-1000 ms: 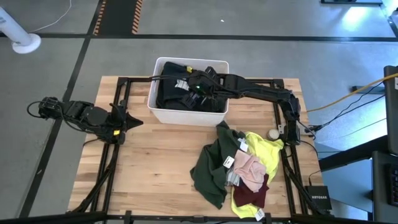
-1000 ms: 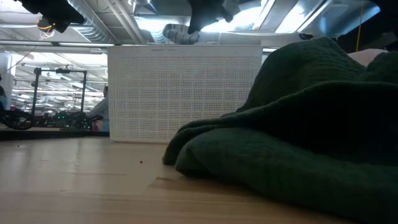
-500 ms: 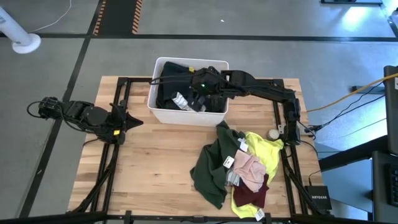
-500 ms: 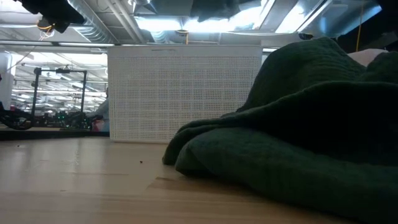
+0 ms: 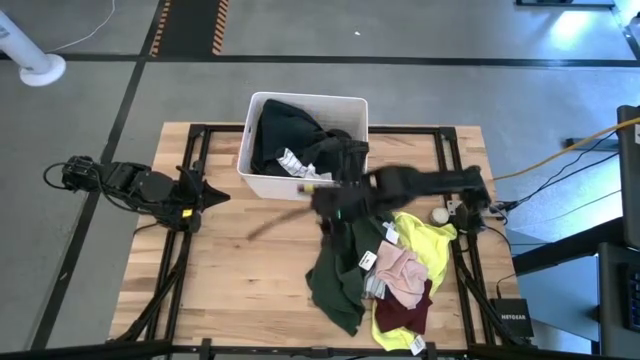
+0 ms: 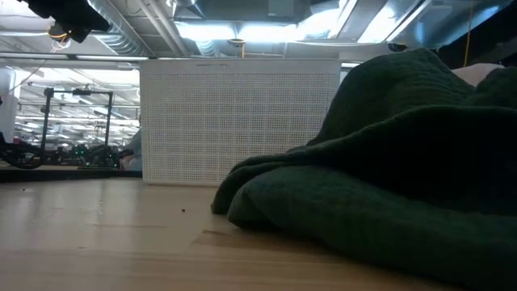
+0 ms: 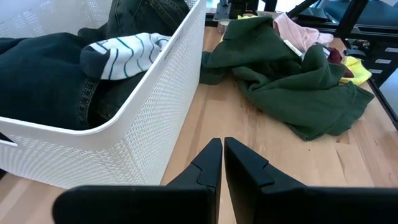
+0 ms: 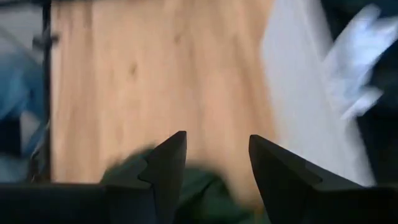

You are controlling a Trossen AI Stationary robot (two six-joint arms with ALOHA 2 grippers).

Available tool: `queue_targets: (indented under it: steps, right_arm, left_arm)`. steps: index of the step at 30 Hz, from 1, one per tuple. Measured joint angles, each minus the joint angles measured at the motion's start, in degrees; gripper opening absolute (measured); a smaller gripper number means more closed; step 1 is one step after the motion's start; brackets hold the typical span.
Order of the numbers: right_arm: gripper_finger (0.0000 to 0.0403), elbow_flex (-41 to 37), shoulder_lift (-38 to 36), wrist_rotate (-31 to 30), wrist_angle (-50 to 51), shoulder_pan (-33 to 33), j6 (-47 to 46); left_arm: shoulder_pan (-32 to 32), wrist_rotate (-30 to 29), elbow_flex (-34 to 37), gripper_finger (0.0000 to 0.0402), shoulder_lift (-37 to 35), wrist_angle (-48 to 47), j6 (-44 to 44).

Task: Sort clothes
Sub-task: Put the white socks into the white laundry bin

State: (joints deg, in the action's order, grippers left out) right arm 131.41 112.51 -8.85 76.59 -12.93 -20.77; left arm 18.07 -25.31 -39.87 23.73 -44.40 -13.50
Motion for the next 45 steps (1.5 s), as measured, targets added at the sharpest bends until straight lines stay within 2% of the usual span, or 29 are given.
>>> queue_targets:
  steps: [4,9,15,21,25,30,40,45]
  right_arm:
    - [0.0193,-1.3,0.1,0.4,5.9,-6.0,-6.3]
    - [0.0193,-6.1,0.0,0.5,6.7,-12.6,-12.6]
    - [0.0193,-15.8,0.0,0.5,6.3,-19.7,-18.2]
    - [0.0193,-28.1,0.1,1.0,2.3,-24.3,-19.5]
    - [0.0193,-34.7,0.1,1.4,-1.0,-25.1,-19.4]
    - [0.0193,-39.3,0.1,1.6,-4.7,-24.8,-18.1]
    - [0.0193,-42.8,0.1,-0.2,-10.3,-22.5,-16.2]
    - [0.0193,-45.4,0.1,1.3,-11.2,-21.7,-16.3]
  left_arm:
    - [0.0,0.0,0.0,0.0013,0.0,0.0,0.0]
    - [0.0,0.0,0.0,0.0013,0.0,0.0,0.0]
    - [0.0,0.0,0.0,0.0013,0.0,0.0,-0.8]
    - [0.0,0.0,0.0,0.0013,0.0,0.1,-0.8]
    - [0.0,0.0,0.0,0.0013,0.0,0.4,-0.3]
    - [0.0,0.0,0.0,0.0013,0.0,0.5,0.5]
    - [0.0,0.0,0.0,0.0013,0.0,0.5,0.4]
    - [0.0,0.0,0.0,0.0013,0.0,0.5,0.4]
